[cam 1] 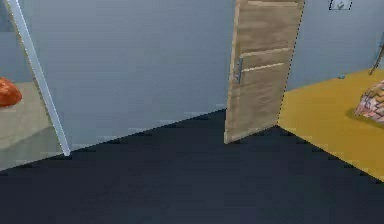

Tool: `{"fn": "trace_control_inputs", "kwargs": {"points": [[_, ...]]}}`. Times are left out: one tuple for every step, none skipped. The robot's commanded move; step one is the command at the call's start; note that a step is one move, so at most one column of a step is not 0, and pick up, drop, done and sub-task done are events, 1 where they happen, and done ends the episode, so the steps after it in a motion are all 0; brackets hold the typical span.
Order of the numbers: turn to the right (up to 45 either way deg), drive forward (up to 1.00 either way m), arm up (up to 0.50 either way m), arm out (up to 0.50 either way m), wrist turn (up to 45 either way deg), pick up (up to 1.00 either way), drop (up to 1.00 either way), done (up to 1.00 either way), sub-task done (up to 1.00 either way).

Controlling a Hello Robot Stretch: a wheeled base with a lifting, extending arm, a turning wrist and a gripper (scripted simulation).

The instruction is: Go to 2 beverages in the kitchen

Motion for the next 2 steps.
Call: {"fn": "trace_control_inputs", "kwargs": {"points": [[-30.0,0.0,0.0,0.0,0.0,0.0,0.0,0.0,0.0],[0.0,0.1,0.0,0.0,0.0,0.0,0.0,0.0,0.0]]}}
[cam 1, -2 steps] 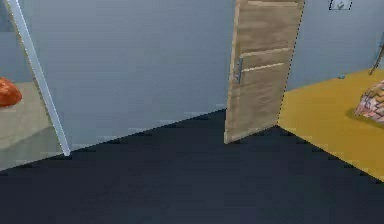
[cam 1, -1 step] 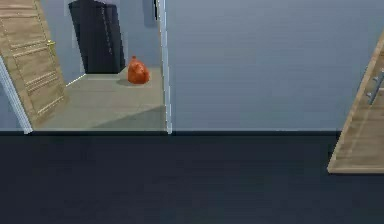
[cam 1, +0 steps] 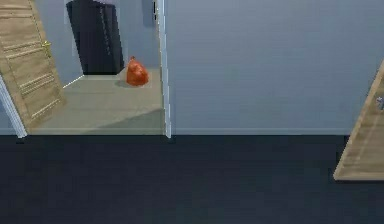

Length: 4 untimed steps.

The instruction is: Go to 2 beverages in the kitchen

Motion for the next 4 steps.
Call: {"fn": "trace_control_inputs", "kwargs": {"points": [[-21.0,0.0,0.0,0.0,0.0,0.0,0.0,0.0,0.0],[0.0,1.0,0.0,0.0,0.0,0.0,0.0,0.0,0.0],[-3.0,0.0,0.0,0.0,0.0,0.0,0.0,0.0,0.0],[0.0,1.0,0.0,0.0,0.0,0.0,0.0,0.0,0.0]]}}
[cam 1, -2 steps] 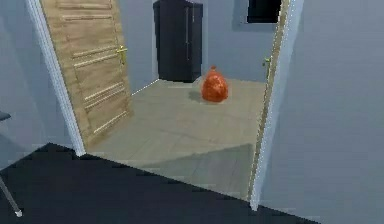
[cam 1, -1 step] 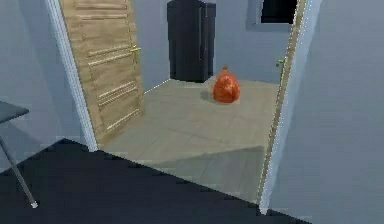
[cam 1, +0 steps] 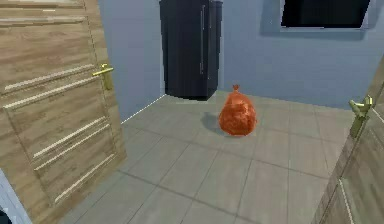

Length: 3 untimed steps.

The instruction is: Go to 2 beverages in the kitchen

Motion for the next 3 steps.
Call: {"fn": "trace_control_inputs", "kwargs": {"points": [[-12.0,0.0,0.0,0.0,0.0,0.0,0.0,0.0,0.0],[0.0,0.15,0.0,0.0,0.0,0.0,0.0,0.0,0.0],[27.0,0.0,0.0,0.0,0.0,0.0,0.0,0.0,0.0]]}}
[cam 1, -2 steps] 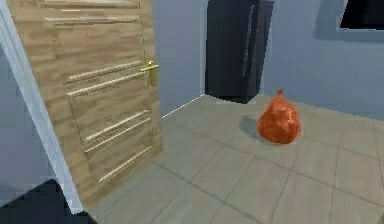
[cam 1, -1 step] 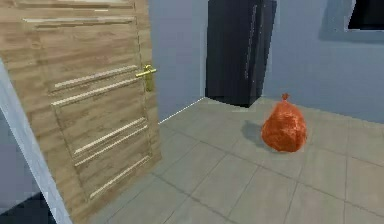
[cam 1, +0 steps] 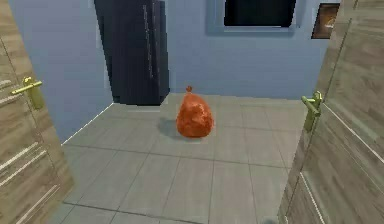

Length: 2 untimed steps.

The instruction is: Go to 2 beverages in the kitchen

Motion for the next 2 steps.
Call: {"fn": "trace_control_inputs", "kwargs": {"points": [[0.0,1.0,0.0,0.0,0.0,0.0,0.0,0.0,0.0],[3.0,0.0,0.0,0.0,0.0,0.0,0.0,0.0,0.0]]}}
